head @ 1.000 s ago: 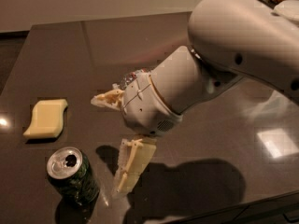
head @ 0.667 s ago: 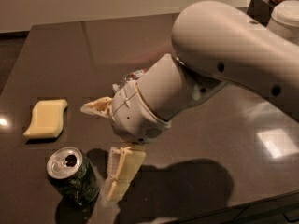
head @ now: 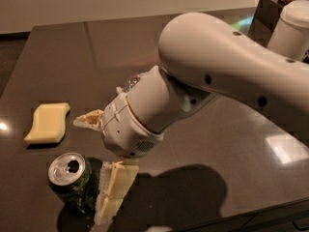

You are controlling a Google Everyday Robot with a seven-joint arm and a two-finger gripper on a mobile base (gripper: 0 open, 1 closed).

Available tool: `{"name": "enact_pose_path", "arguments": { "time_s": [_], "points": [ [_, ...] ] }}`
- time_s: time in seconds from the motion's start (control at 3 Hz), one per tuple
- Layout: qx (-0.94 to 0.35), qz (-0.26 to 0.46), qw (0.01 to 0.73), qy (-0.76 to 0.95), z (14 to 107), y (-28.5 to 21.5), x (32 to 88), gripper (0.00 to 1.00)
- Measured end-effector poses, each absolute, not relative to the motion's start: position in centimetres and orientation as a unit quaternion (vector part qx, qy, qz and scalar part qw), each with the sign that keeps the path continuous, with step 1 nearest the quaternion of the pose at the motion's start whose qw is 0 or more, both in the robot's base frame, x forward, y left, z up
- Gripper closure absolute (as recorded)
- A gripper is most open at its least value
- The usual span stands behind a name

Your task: Move green can near water bottle

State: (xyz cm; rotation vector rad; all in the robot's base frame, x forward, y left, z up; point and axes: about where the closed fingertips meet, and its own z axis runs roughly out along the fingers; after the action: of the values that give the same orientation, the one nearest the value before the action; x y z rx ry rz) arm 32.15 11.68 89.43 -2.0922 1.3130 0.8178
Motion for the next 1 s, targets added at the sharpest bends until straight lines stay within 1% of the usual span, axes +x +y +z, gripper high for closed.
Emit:
{"name": "enact_pose_path", "arguments": {
  "time_s": [0.33, 0.67, 1.0],
  "points": [
    [-0.778, 0.303, 0.264, 0.484, 89.27, 11.98, 31.88, 0.00],
    [-0.779, 0.306, 0.258, 0.482, 89.19, 12.23, 31.55, 0.15],
    [-0.777, 0.312, 0.251, 0.486, 89.11, 12.31, 31.56, 0.37]
  ]
}}
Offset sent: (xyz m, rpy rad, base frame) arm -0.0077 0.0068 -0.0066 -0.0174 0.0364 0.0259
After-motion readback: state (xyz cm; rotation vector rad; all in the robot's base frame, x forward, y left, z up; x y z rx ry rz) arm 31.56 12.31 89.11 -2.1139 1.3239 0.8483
